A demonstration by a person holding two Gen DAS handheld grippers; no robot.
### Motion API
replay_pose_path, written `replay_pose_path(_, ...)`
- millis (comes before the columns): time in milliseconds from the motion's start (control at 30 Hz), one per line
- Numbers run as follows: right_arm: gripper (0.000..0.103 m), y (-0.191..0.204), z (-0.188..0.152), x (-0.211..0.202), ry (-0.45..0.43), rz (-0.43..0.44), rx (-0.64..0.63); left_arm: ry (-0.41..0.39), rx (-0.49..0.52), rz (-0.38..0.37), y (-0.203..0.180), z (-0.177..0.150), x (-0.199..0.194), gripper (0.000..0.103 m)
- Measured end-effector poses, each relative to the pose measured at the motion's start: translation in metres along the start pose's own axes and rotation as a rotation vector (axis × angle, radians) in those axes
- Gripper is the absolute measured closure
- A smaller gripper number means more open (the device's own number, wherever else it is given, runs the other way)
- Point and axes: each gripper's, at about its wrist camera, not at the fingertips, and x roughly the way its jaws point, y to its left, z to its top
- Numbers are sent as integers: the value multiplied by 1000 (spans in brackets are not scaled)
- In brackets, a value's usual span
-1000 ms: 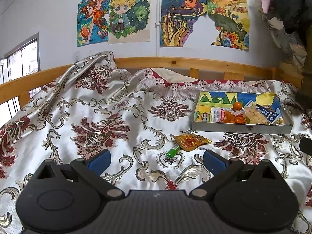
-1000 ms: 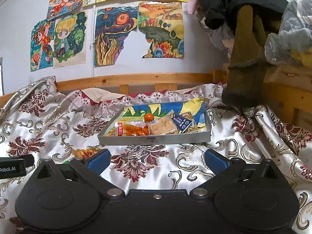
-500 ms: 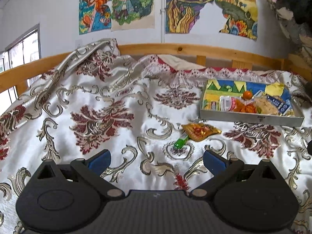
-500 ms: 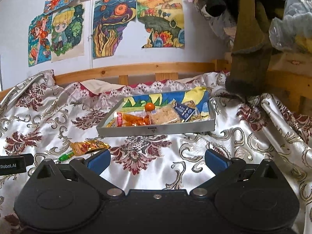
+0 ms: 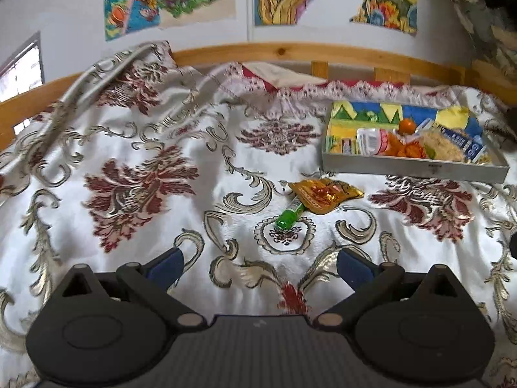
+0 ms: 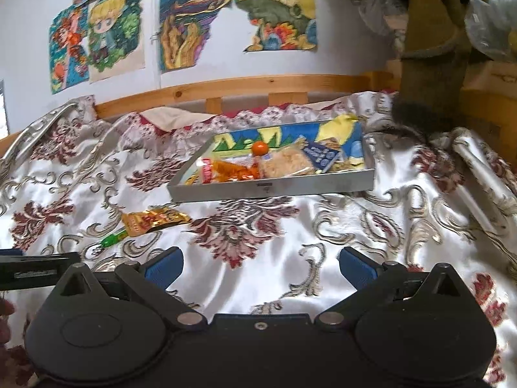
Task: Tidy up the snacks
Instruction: 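Withdraw both grippers from the tray back over the remaining snacks, then lower the left gripper onto the green sausage stick while the right lowers onto the yellow duck-neck pack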
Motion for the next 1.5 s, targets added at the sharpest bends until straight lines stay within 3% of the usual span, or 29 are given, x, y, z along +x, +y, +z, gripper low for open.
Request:
replay_pose_path(267, 1, 21, 28, 27, 52, 101, -71, -10, 81, -55, 2, 24, 40, 0)
replay_pose_path(533, 1, 48, 88, 119, 278, 266, 49, -1, 263, -137, -14, 27, 79, 3)
replay_pose_path(700, 1, 73, 104, 171, 381, 291, 109, 12, 193, -185, -3, 24, 87, 8)
replay_pose_path(800, 2, 87, 103, 197, 428, 310, 135, 31, 129, -190, 7, 26, 91, 18)
replay_pose_path(933, 13, 101, 96, 224, 518, 296, 187, 65, 45, -227, 20, 31, 101, 38)
replay_pose_path(1100, 29, 102, 84, 247, 600, 280, 305, 81, -12, -302, 26, 36, 112, 40)
replay_pose_path(1200, 40, 102, 82, 252, 589, 265, 343, 98, -25, -322, 25, 35, 118, 50)
replay_pose_path(1267, 60, 102, 80, 254, 579, 261, 353, 104, -26, -310, 25, 34, 119, 65)
replay_pose_path(1367, 80, 99, 76, 251, 574, 268, 390, 114, -54, -331, 29, 34, 119, 76)
replay_pose_path(1500, 90, 94, 75, 247, 555, 275, 406, 124, -82, -346, 31, 35, 119, 79)
